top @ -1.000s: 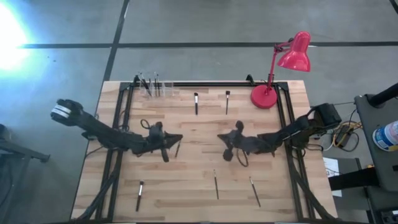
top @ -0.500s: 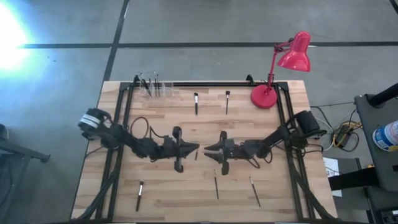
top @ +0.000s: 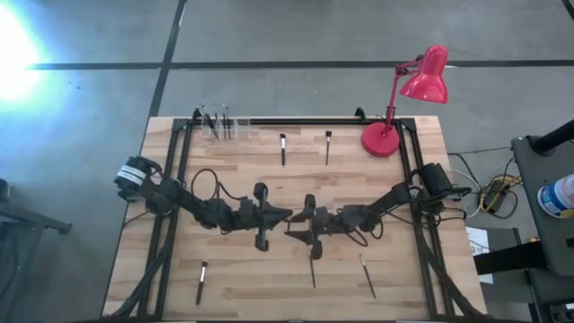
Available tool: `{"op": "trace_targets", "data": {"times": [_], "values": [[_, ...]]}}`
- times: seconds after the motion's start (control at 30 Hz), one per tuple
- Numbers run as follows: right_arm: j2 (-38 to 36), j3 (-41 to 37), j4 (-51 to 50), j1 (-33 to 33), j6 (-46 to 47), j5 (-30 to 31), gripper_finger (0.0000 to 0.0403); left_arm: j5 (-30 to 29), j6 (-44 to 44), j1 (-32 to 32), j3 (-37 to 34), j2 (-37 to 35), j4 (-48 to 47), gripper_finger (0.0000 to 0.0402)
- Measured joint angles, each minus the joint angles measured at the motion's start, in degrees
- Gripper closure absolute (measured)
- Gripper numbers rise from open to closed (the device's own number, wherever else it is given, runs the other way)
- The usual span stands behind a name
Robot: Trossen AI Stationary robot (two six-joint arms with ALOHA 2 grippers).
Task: Pick & Place Makeup Brushes
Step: Put the eyeshadow brush into the transparent organizer
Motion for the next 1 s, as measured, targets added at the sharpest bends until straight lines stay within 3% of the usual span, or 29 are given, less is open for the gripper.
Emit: {"op": "trace_targets", "data": {"times": [0.27,0.67,1.0], "values": [[-0.2,1.3,-3.7,0.5,-2.2,1.4,0.0376,1.3,-1.9,0.0,-0.3,-1.3,-0.7,0.0400],[-5.3,-1.6,-6.9,0.9,-3.0,3.2,0.0383,0.9,-7.7,-0.4,-0.3,-9.3,-22.4,0.0336],[-5.5,-0.5,-9.9,1.0,-3.0,2.9,0.0383,4.0,-8.5,-0.1,1.4,-7.6,-23.6,0.0321]]}}
